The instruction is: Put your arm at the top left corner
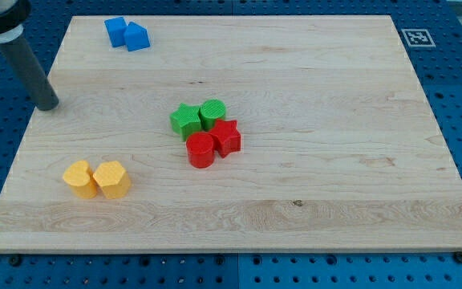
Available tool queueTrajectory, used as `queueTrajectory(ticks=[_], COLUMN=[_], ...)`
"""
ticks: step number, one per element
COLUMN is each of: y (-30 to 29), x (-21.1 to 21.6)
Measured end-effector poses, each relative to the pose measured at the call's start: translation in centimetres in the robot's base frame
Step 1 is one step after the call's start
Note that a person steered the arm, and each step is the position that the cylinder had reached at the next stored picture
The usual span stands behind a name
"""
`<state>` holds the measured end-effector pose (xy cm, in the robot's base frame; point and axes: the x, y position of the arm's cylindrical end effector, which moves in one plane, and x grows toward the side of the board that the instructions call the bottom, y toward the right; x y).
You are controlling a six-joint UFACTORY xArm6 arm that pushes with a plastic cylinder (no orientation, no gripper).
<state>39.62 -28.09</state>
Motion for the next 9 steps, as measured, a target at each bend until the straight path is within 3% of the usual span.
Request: queueTrajectory(ticks=[2,4,6,9], y=[-0.4,-0.4,-0.6,-0.3], x=[-12.1,-14.3,-20.2,-20.5])
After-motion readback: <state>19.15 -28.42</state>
